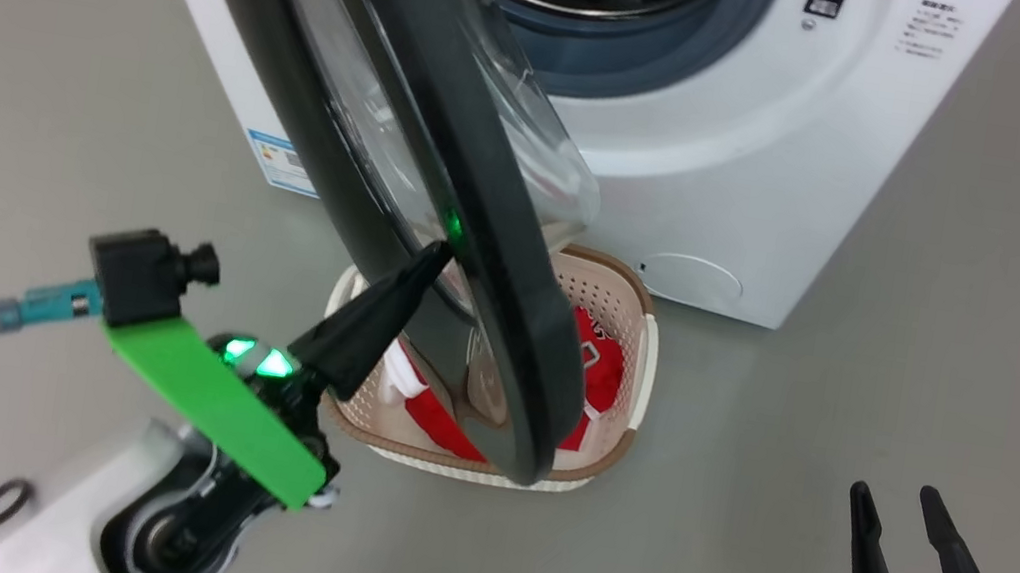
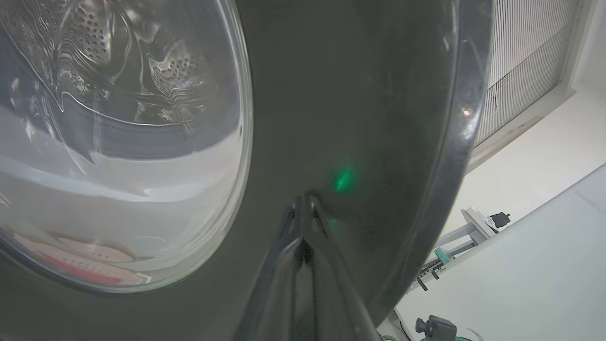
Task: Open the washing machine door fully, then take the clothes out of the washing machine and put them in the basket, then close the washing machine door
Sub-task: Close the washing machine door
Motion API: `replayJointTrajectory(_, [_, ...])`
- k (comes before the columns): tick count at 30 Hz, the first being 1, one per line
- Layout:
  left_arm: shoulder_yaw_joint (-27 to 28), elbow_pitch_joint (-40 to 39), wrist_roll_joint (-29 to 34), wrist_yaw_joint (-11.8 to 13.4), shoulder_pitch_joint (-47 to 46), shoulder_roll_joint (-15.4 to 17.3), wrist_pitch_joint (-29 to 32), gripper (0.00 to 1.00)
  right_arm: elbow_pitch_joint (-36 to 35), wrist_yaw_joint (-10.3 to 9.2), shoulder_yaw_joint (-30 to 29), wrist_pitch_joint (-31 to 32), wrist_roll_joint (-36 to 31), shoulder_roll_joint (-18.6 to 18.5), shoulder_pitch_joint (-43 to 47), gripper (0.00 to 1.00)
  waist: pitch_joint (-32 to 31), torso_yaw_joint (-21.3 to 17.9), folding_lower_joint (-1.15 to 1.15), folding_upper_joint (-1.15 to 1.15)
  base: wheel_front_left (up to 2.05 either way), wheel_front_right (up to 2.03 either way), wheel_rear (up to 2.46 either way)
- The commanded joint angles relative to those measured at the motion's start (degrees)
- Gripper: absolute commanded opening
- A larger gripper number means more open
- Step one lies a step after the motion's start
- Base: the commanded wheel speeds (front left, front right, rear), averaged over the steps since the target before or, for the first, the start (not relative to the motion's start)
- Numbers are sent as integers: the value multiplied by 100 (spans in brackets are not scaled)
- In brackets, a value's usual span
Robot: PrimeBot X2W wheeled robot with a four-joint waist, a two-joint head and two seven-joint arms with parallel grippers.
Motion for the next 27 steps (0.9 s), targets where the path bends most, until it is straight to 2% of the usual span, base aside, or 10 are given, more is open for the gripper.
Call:
replayJointTrajectory(1, [158,-47,63,-35,-361,86,-84,0,-154,28,98,-37,-64,-59,-186,100,132,-149,0,0,0,0,0])
replayJointTrajectory(9, [-14,523,237,-35,-1033,-135,-291,0,-166,28,89,-37,-58,3,-353,100,362,-452,0,0,0,0,0])
replayJointTrajectory(20, [376,1446,757,-35,-1915,-572,-334,0,-189,28,71,-37,-44,128,-607,100,741,-886,0,0,0,0,0])
replayJointTrajectory(27, [647,1857,1056,-35,-2373,-723,-335,0,-196,28,53,-37,-28,229,-751,100,941,-1169,0,0,0,0,0])
